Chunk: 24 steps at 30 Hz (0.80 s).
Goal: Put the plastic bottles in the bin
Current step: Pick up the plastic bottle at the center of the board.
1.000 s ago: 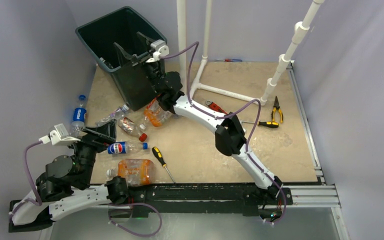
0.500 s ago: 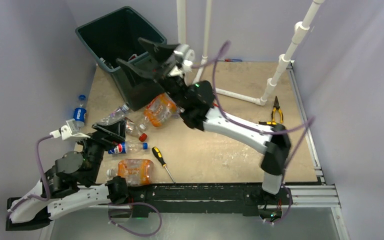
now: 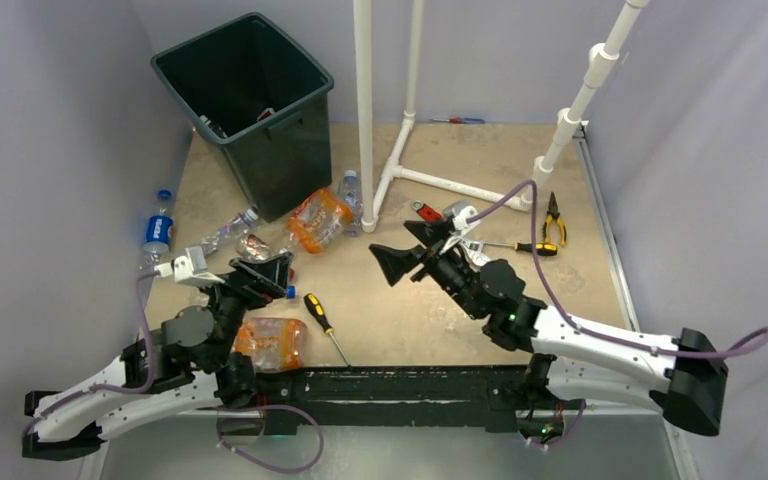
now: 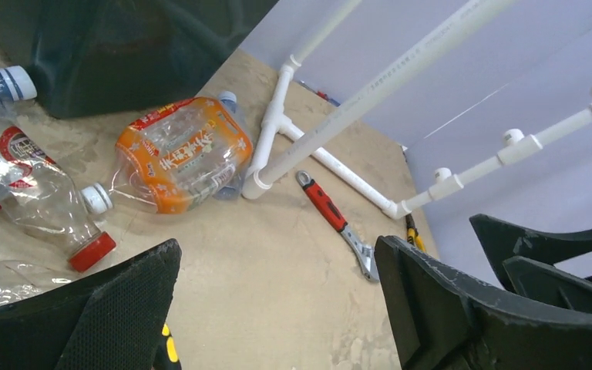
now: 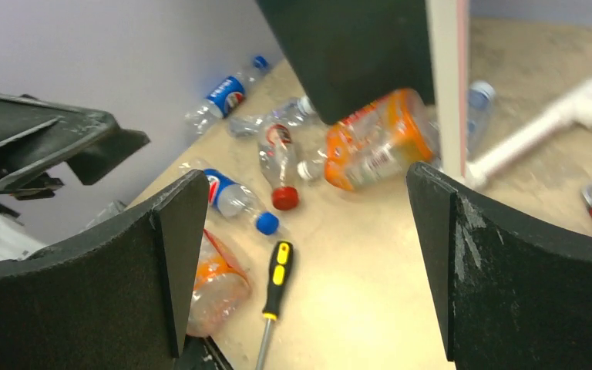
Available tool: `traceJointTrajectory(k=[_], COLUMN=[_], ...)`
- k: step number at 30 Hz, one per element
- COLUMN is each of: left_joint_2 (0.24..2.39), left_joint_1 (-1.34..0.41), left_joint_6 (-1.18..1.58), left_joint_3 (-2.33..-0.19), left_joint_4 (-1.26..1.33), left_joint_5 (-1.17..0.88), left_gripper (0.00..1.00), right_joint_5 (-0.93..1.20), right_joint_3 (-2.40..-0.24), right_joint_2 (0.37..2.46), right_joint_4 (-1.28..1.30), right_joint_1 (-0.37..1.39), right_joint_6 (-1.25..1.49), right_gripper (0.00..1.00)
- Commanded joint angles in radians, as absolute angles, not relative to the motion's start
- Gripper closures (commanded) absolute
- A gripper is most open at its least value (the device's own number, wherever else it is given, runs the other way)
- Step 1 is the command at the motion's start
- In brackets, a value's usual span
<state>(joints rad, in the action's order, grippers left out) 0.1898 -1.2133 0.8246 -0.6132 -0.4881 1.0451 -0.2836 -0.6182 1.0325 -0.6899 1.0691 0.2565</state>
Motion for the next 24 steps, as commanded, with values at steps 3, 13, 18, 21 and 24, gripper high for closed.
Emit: traceJointTrajectory(k=[3,13,18,21,24], left_joint_2=[0.383,0.941,0.937,0.865,0.853], left_joint_1=[-1.218,-1.156,-1.03,-1.029,-1.029], left_joint_6=[0.926,0.862,0.804,0.752,0.734], left_joint_3=[-0.67,-0.756,-0.681,-0.605,-0.57], left_joint_4=[-0.597,-0.517,-0.407,-0.31,-0.236], left_joint_5=[1.115,1.081,0.902,0.867,0.841], left_gripper=[0.07,0.06,0.05,0.06,0.08], right_joint_5=[-0.548,-0.466,-0.447,-0.441,-0.44], right_joint_3=[-0.526,-0.331,-0.311,-0.307,-0.283], right_joint_2=[0.859,0.802,0.718,0.694,0.686], right_joint_4=[-0.364,-0.368,-0.347,-0.327,-0.341], right_joint_1=[1.053,1.029,1.028,1.029,1.028], right_joint_6=[0.451,0.683,0.694,0.708,0.735], right_gripper=[0.01,0.01,0.01,0.01,0.01])
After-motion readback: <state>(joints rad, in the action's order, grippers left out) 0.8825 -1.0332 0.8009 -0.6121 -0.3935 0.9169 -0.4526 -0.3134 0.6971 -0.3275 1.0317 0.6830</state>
